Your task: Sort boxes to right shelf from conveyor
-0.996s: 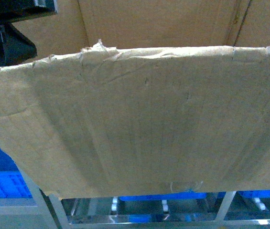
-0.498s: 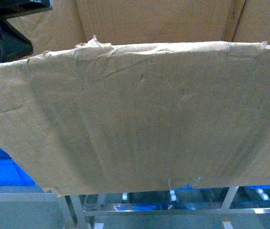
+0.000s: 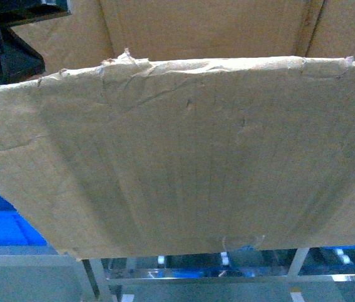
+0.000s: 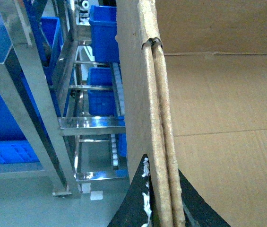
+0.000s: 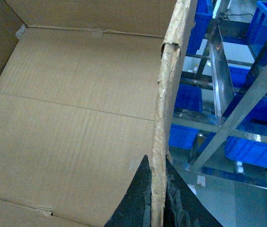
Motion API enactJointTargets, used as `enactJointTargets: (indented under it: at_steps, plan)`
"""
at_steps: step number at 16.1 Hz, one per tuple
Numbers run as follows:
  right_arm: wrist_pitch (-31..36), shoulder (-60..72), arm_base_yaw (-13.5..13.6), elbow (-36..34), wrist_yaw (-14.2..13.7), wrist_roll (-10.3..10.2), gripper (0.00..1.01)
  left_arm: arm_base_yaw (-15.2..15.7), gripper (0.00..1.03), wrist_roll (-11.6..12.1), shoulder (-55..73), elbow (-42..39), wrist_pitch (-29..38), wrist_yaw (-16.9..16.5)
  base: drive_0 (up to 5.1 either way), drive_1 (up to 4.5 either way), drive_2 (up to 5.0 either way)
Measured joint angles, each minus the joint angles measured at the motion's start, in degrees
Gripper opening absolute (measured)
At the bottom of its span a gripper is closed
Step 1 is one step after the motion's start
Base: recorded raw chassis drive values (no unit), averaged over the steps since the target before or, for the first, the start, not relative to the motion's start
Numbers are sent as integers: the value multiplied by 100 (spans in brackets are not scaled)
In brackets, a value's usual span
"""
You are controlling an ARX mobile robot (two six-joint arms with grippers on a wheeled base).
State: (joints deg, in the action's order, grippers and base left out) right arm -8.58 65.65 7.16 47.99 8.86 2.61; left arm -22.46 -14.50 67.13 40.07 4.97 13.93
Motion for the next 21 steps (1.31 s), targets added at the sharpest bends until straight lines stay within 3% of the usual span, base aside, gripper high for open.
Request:
enactJointTargets:
  at_steps: [21]
  plan:
    - [-35, 0, -4, 0, -4, -2, 2, 0, 3, 0, 0, 0, -15, -22, 0, 0, 0]
